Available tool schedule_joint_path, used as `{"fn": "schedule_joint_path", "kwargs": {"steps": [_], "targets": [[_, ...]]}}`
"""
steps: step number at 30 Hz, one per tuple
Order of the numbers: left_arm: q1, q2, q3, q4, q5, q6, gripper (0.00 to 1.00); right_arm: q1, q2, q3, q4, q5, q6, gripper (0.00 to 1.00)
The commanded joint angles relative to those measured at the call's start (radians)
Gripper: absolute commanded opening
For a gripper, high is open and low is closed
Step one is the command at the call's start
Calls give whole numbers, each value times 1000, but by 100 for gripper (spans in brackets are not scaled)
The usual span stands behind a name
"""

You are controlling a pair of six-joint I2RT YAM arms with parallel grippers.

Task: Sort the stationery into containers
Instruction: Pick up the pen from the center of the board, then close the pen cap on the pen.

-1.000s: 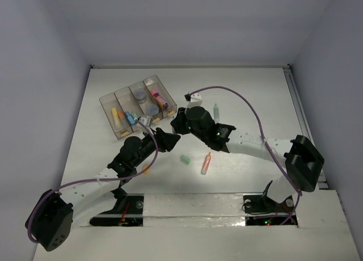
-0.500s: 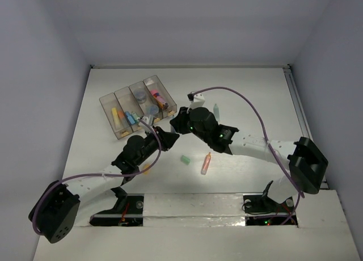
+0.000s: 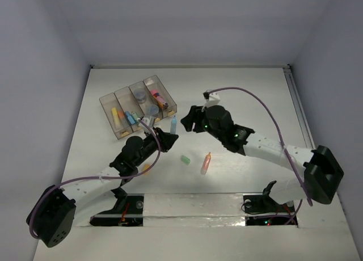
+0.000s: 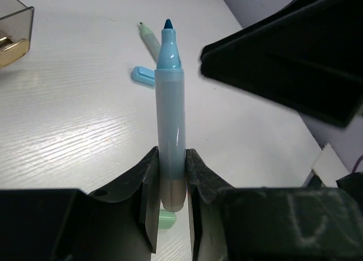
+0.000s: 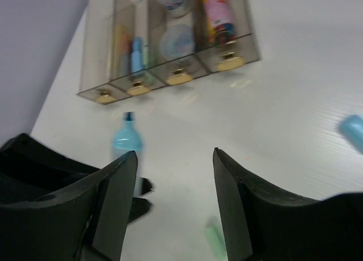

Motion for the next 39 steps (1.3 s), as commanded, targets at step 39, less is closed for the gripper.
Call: {"fn": "schedule_joint_path", "kwargs": {"steps": [39], "targets": [[2, -65, 66, -63, 101, 173, 0, -401, 607, 528, -654, -381, -806, 61]]}}
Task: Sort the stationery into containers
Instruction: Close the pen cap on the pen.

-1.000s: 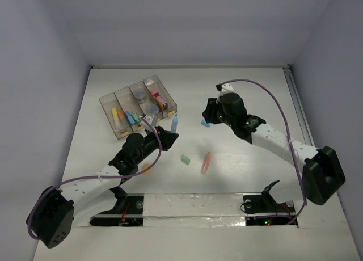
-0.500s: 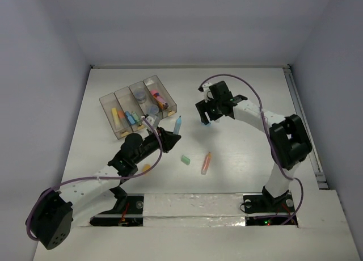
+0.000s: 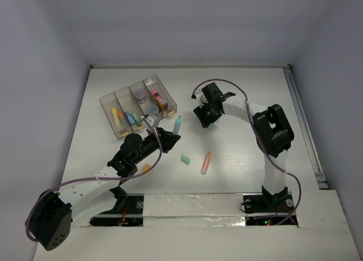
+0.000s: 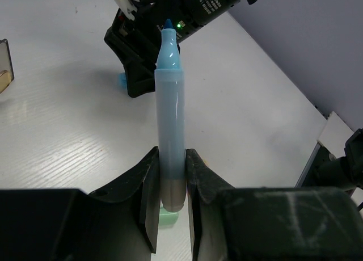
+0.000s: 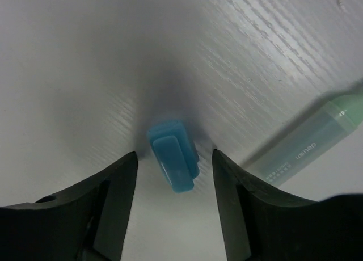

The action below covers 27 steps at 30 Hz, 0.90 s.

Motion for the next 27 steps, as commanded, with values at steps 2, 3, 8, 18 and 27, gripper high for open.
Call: {"fn": "schedule_joint_path", "kwargs": {"steps": [2, 3, 8, 18, 27], "targets": [[2, -12, 9, 27, -12, 22, 0, 6, 34, 61, -12, -16, -9, 55], [2, -11, 9, 25, -12, 22, 0, 6, 42, 61, -10, -13, -4, 51], [2, 5, 12, 33, -2, 22, 0, 6, 40, 44, 13, -5, 13, 54], [2, 5, 11, 35, 3, 21, 0, 6, 83, 75, 3, -25, 24, 31], [2, 38, 11, 32, -35, 7, 0, 6, -126, 3, 256, 1, 324, 9]]}}
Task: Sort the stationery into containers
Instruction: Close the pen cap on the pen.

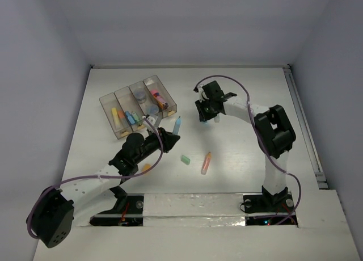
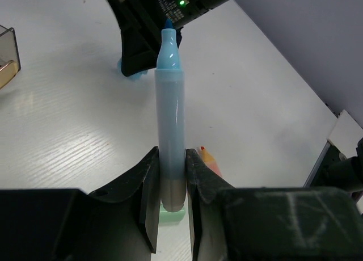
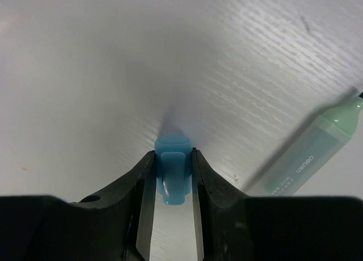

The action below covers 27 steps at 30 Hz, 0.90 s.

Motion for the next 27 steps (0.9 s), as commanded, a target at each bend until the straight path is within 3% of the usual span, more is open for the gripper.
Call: {"fn": "schedule_joint_path", "kwargs": {"steps": [1, 4, 6, 12, 19, 27], "targets": [[2, 25, 14, 38, -35, -1, 0, 7, -200, -103, 254, -19, 238, 9], [2, 71, 28, 21, -75, 4, 0, 22, -350, -293, 550, -53, 516, 10], [2, 103, 35, 18, -91, 7, 0, 54, -398, -364, 734, -56, 602, 11], [2, 149, 48, 0, -172, 28, 0, 137, -468, -500, 997, -10, 844, 12], [2, 145, 46, -8, -235, 39, 0, 220, -418, -468, 1015, 93, 924, 12], [2, 112, 37, -6, -250, 48, 0, 266, -407, -454, 994, 185, 892, 13]]}}
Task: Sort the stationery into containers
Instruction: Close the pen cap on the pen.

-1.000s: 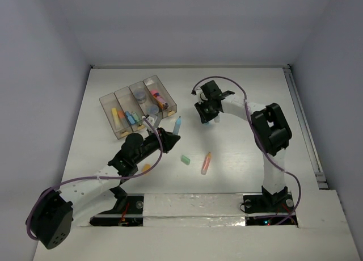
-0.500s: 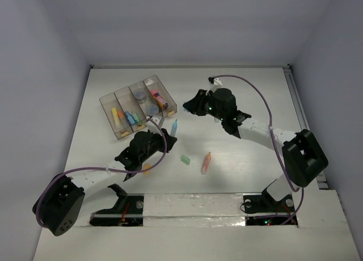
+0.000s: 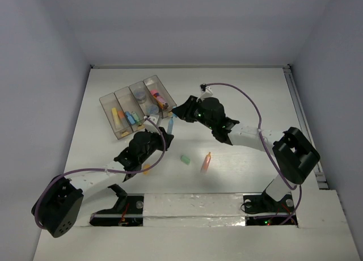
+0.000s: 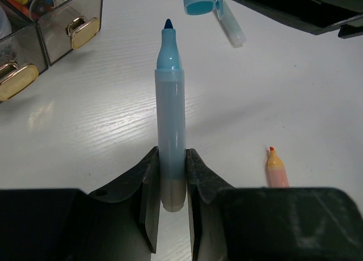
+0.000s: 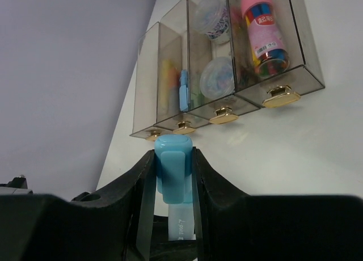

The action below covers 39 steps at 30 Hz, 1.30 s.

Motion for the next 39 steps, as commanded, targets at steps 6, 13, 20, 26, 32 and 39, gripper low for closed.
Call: {"fn": "schedule_joint_path", "kwargs": {"steps": [6, 13, 20, 26, 32, 39], "targets": [[2, -25, 37, 32, -2, 18, 0, 13, -1, 51, 50, 107, -25, 13], [2, -30, 37, 31, 0, 20, 0, 22, 35, 83, 33, 98, -31, 14], [2, -49, 37, 18, -22, 20, 0, 41, 62, 89, 36, 82, -27, 14], [2, -59, 36, 8, -37, 21, 0, 50, 62, 80, 39, 85, -25, 14], [2, -53, 40, -2, -51, 18, 0, 68, 53, 68, 41, 85, -23, 14], [2, -63, 39, -5, -62, 15, 0, 77, 50, 51, 50, 58, 1, 14]]}}
